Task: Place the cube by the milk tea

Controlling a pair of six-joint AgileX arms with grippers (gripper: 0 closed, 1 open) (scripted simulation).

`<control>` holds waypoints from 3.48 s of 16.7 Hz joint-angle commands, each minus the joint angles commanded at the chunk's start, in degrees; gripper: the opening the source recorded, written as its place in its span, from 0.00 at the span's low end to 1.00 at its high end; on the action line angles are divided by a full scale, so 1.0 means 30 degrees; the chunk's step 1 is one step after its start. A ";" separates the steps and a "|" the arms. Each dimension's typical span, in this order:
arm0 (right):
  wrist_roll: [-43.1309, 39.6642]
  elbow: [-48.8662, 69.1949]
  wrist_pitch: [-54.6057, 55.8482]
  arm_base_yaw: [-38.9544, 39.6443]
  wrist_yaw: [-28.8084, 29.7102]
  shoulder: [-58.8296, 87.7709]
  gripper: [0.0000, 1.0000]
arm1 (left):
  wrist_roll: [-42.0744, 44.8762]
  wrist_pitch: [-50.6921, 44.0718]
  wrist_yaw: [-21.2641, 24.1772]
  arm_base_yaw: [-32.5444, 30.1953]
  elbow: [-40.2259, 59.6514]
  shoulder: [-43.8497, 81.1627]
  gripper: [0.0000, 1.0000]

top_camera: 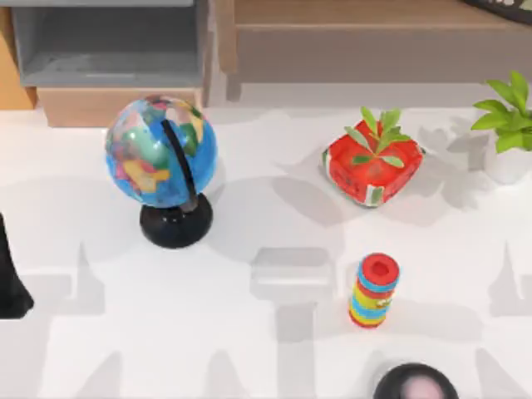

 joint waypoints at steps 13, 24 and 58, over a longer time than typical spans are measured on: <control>0.0143 1.1909 0.1486 -0.2816 -0.2593 1.2847 1.00 | 0.0000 0.0000 0.0000 0.0000 0.0000 0.0000 1.00; 0.0294 2.7004 0.3287 -0.6250 -0.5752 3.0396 1.00 | 0.0000 0.0000 0.0000 0.0000 0.0000 0.0000 1.00; 0.0301 3.4290 0.2443 -0.5868 -0.5268 3.6645 0.40 | 0.0000 0.0000 0.0000 0.0000 0.0000 0.0000 1.00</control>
